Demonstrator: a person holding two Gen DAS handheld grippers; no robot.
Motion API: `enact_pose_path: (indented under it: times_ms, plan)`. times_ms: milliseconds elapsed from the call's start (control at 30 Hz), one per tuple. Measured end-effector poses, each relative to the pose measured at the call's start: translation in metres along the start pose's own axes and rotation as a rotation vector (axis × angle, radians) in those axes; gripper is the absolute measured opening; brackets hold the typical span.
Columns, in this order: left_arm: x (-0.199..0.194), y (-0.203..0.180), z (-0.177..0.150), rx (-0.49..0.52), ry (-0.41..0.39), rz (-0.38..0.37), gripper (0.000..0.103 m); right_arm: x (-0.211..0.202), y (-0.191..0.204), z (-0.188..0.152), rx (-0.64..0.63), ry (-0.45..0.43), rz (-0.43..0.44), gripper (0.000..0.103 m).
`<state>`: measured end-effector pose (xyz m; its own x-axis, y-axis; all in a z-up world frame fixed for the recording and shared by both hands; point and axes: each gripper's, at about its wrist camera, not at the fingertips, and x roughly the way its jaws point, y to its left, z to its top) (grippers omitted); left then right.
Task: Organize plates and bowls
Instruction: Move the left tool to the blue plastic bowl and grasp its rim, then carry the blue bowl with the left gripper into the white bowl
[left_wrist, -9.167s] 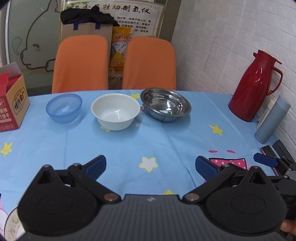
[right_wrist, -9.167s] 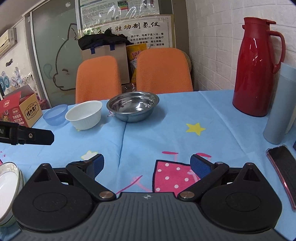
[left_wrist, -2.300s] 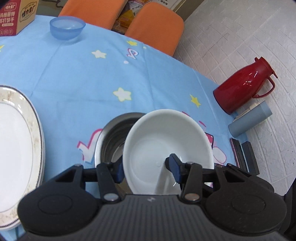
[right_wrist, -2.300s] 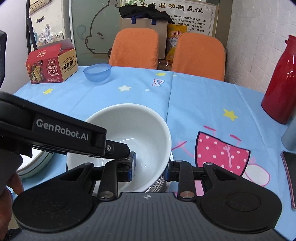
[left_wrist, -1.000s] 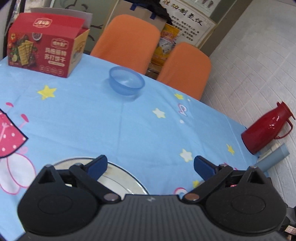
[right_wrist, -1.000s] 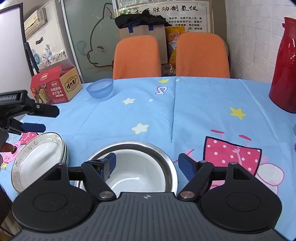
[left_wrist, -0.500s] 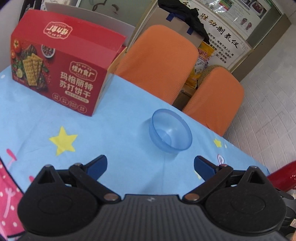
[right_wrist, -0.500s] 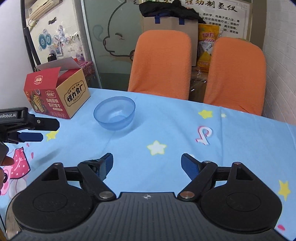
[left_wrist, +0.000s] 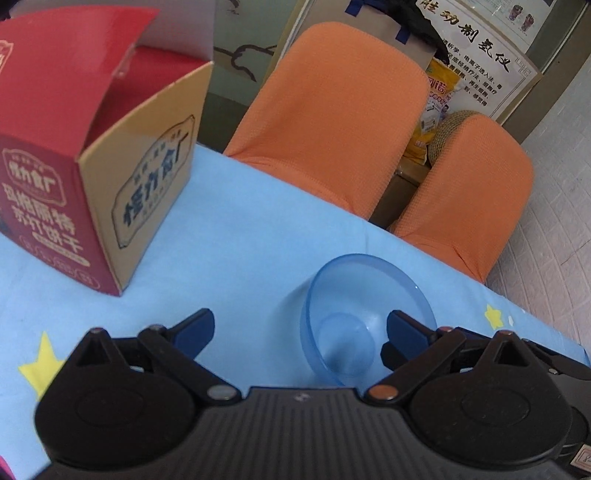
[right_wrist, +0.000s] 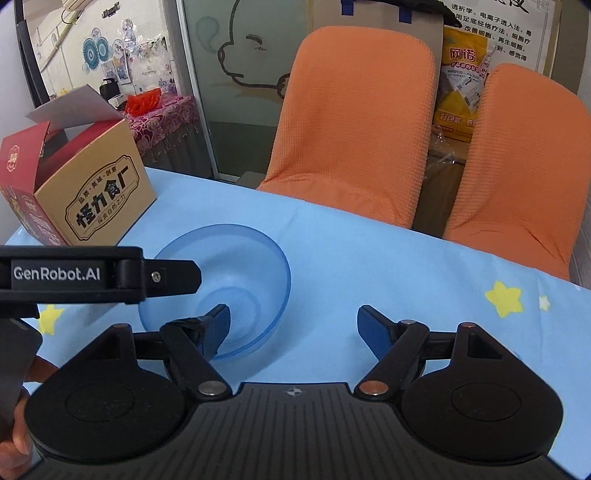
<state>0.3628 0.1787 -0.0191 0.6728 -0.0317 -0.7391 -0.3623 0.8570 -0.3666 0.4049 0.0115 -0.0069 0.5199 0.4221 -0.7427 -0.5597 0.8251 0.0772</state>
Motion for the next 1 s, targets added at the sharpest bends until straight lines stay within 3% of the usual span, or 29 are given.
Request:
enact_pose_path:
  times_ms: [233,300,333,400,500,800,1000]
  plan:
    - [0.014,-0.008,0.003,0.049,0.028,-0.017,0.095,0.012,0.015,0.005,-0.034,-0.003,0.022,0.103]
    - [0.012,-0.008,0.004,0.072,0.027,-0.031,0.073,0.014,0.016,0.004,-0.032,0.000,0.022,0.101]
    - [0.012,-0.006,0.004,0.072,0.031,-0.046,0.070,0.017,0.017,0.003,-0.026,0.000,0.026,0.083]
    - [0.010,-0.003,0.002,0.070,0.032,-0.062,0.063,0.018,0.019,0.000,-0.019,-0.010,0.021,0.062]
    - [0.004,-0.002,-0.002,0.048,0.051,-0.101,0.059,0.013,0.024,-0.003,-0.008,-0.005,0.048,0.054]
    - [-0.070,-0.028,-0.027,0.081,-0.004,-0.168,0.058,-0.058,0.037,-0.011,-0.021,-0.037,0.004,0.054]
    - [-0.130,-0.058,-0.064,0.119,-0.038,-0.238,0.058,-0.128,0.042,-0.038,-0.042,-0.093,-0.056,0.058]
